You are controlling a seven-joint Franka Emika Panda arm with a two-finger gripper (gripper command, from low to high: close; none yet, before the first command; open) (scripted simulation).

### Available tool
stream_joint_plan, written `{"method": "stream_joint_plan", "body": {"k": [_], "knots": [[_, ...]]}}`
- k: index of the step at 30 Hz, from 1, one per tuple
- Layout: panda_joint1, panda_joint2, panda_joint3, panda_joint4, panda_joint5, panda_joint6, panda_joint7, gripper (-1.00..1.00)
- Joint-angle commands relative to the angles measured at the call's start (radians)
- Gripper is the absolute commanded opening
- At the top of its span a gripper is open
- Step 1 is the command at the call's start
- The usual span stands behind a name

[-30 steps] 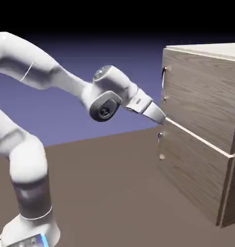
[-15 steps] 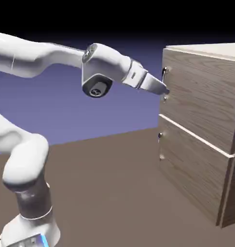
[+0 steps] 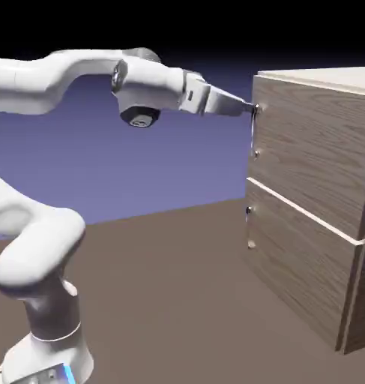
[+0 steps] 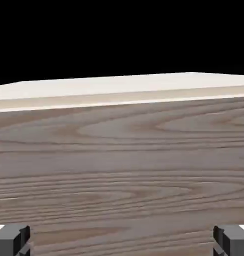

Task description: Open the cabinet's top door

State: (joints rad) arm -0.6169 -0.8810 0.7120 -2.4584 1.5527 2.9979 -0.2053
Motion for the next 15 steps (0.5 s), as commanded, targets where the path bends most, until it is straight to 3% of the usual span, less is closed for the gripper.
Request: {"method": "stream_joint_plan", "body": {"k": [1,15], "knots": [[-0.018,-0.009,0.02,0.01,0.044,-0.001,-0.027,0.0],[-0.264,-0.131,0.299,0.148,0.653,-0.016,-0.398,0.0]]}}
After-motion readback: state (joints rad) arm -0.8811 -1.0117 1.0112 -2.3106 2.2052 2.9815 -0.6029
